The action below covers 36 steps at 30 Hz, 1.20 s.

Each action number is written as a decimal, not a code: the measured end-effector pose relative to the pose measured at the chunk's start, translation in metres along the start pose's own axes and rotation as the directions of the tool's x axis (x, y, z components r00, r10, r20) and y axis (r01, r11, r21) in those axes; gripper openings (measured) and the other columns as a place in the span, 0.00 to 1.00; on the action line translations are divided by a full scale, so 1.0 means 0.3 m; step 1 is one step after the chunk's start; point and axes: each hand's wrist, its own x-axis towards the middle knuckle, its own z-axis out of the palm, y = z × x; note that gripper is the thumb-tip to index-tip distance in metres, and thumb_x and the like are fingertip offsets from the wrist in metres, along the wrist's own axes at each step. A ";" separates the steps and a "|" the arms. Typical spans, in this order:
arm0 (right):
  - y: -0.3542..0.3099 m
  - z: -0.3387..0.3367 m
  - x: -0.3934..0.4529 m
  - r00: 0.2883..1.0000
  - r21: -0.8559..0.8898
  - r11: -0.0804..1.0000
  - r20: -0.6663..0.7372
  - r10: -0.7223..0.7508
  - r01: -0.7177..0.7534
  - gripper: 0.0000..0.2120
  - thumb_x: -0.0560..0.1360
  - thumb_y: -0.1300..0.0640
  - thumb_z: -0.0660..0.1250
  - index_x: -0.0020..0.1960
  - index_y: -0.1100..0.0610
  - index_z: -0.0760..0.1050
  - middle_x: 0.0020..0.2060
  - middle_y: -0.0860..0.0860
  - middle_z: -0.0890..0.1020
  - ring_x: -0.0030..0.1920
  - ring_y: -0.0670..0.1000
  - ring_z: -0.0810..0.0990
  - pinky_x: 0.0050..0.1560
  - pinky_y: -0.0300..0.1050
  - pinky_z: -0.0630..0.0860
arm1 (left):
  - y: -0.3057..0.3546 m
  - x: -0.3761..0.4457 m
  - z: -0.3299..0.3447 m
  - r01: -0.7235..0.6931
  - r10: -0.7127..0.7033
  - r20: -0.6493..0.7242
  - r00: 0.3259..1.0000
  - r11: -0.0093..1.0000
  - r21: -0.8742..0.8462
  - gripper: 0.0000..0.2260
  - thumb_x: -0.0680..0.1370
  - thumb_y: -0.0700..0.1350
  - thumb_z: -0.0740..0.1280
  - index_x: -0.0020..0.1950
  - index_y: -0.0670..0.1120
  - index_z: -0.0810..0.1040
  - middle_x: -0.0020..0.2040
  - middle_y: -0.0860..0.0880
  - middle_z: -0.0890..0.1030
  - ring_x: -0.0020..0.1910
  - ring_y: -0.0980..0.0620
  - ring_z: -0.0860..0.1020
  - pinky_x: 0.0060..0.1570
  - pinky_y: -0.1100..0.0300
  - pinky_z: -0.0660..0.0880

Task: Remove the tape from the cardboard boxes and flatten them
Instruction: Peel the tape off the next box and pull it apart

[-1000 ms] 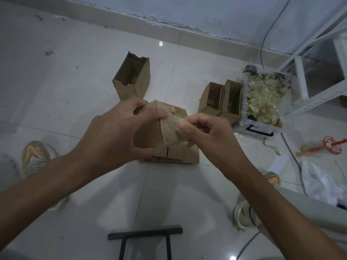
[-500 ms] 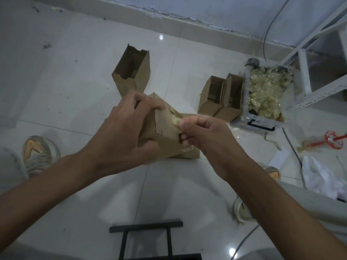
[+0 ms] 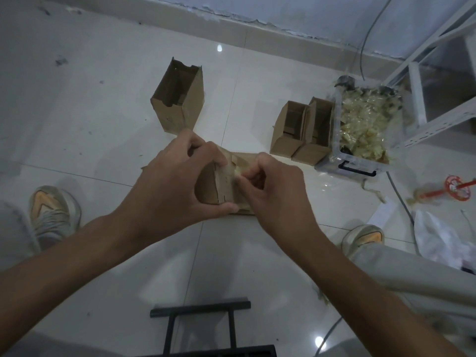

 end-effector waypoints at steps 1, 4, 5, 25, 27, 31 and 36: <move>0.007 -0.003 0.001 0.999 0.122 0.992 0.041 0.034 -0.039 0.09 0.79 0.55 0.74 0.42 0.48 0.79 0.36 0.44 0.82 0.38 0.42 0.81 0.41 0.32 0.76 | -0.004 -0.001 0.000 0.012 -0.012 0.016 1.000 1.000 -0.010 0.31 0.66 0.74 0.69 0.60 0.57 0.73 0.58 0.52 0.73 0.49 0.53 0.73 0.41 0.62 0.78; 0.017 -0.037 0.008 0.971 0.545 0.818 0.228 0.068 -0.185 0.05 0.79 0.57 0.74 0.54 0.55 0.83 0.39 0.52 0.87 0.40 0.50 0.86 0.44 0.43 0.83 | -0.009 -0.007 -0.003 0.031 -0.030 0.029 0.999 0.999 -0.042 0.31 0.65 0.74 0.70 0.60 0.57 0.73 0.58 0.53 0.72 0.49 0.54 0.74 0.39 0.65 0.77; 0.016 -0.044 0.009 0.964 0.574 0.789 0.255 0.080 -0.217 0.08 0.78 0.57 0.74 0.56 0.56 0.82 0.40 0.54 0.87 0.39 0.51 0.85 0.43 0.44 0.82 | -0.008 -0.008 -0.003 0.027 -0.026 0.026 0.999 0.999 -0.046 0.31 0.65 0.73 0.71 0.60 0.57 0.74 0.58 0.53 0.72 0.49 0.53 0.74 0.39 0.66 0.77; 0.055 -0.005 0.006 0.916 0.527 0.775 0.367 0.163 -0.349 0.10 0.84 0.58 0.67 0.50 0.64 0.81 0.33 0.51 0.81 0.31 0.45 0.78 0.35 0.36 0.75 | -0.009 -0.024 0.025 0.000 -0.002 0.129 0.992 1.000 0.020 0.27 0.70 0.68 0.68 0.66 0.60 0.71 0.61 0.53 0.68 0.53 0.53 0.74 0.41 0.54 0.83; 0.060 -0.006 0.009 0.921 0.529 0.782 0.362 0.144 -0.330 0.09 0.83 0.57 0.68 0.49 0.63 0.80 0.33 0.52 0.81 0.32 0.46 0.78 0.36 0.37 0.76 | -0.010 -0.025 0.025 0.032 -0.037 0.128 0.991 0.999 0.038 0.29 0.69 0.72 0.67 0.66 0.62 0.71 0.60 0.54 0.67 0.52 0.54 0.74 0.41 0.54 0.83; 0.075 -0.019 0.023 0.894 0.612 0.677 0.416 0.165 -0.409 0.09 0.83 0.57 0.68 0.45 0.59 0.78 0.35 0.52 0.80 0.33 0.47 0.77 0.36 0.37 0.76 | -0.017 -0.026 0.012 0.045 -0.047 0.100 0.994 0.999 0.024 0.30 0.69 0.71 0.68 0.68 0.61 0.75 0.59 0.54 0.68 0.51 0.56 0.72 0.42 0.54 0.82; 0.082 -0.028 0.030 0.876 0.704 0.525 0.426 0.226 -0.478 0.10 0.83 0.58 0.67 0.44 0.59 0.75 0.34 0.53 0.78 0.32 0.48 0.75 0.31 0.38 0.73 | -0.019 -0.026 -0.006 0.036 -0.038 0.055 0.998 0.999 0.033 0.31 0.70 0.70 0.69 0.69 0.56 0.77 0.60 0.53 0.69 0.52 0.53 0.74 0.40 0.54 0.82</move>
